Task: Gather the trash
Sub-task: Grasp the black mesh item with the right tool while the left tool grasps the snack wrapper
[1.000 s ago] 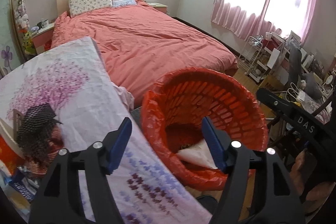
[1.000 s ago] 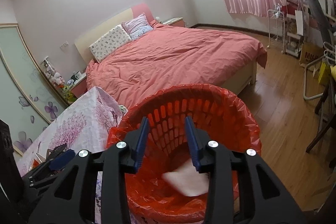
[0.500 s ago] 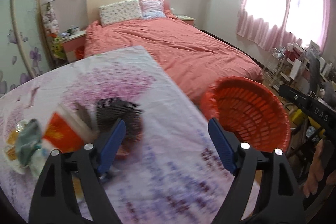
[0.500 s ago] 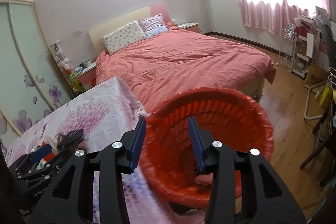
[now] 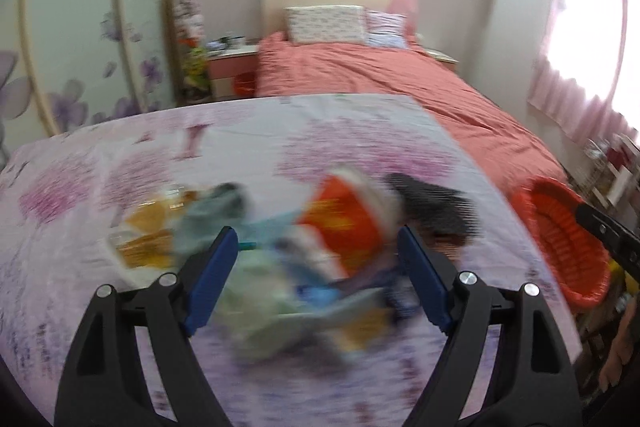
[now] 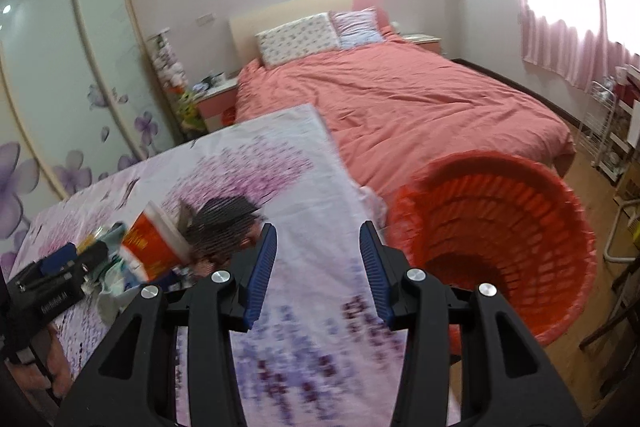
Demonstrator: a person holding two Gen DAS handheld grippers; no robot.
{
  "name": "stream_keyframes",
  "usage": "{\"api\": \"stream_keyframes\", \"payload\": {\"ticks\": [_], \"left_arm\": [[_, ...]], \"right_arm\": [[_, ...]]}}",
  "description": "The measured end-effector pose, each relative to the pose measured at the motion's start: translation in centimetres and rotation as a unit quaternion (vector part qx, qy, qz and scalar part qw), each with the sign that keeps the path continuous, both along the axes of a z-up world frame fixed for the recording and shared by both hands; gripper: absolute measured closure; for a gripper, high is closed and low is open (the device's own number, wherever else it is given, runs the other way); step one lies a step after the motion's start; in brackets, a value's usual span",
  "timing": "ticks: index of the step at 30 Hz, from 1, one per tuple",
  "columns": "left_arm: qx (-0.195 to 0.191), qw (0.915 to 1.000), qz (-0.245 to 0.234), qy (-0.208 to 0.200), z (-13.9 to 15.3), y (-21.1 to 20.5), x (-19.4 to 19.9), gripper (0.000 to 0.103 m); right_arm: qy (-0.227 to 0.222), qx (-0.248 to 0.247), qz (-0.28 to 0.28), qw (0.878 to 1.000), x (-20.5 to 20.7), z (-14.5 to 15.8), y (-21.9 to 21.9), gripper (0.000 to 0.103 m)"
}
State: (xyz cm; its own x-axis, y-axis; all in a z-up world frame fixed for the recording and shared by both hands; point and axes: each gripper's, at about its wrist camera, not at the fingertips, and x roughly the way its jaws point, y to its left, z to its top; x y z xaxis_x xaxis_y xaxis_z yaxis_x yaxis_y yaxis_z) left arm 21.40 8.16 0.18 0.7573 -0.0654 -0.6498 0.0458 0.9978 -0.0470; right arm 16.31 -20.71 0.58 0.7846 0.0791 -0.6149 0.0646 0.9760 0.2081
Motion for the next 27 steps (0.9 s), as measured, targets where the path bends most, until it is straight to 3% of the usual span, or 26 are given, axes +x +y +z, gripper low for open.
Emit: {"api": "stream_keyframes", "payload": {"ticks": [6, 13, 25, 27], "left_arm": [[0.001, 0.9968, 0.080, 0.010, -0.9, 7.7, -0.3, 0.023], [0.007, 0.9915, 0.129, 0.016, -1.5, 12.6, -0.1, 0.023], [0.011, 0.9898, 0.140, 0.025, -3.5, 15.2, 1.1, 0.023], [0.012, 0.9898, 0.140, 0.025, -3.7, 15.5, 1.6, 0.023]], "right_arm": [[0.023, -0.008, 0.039, 0.999, 1.4, -1.6, 4.4, 0.059], [0.024, -0.011, 0.067, 0.997, 3.1, -1.9, 8.7, 0.059], [0.038, -0.033, 0.069, 0.996, 7.4, -3.4, 12.5, 0.059], [0.045, -0.045, 0.067, 0.996, 7.8, -3.8, 12.7, 0.064]]}}
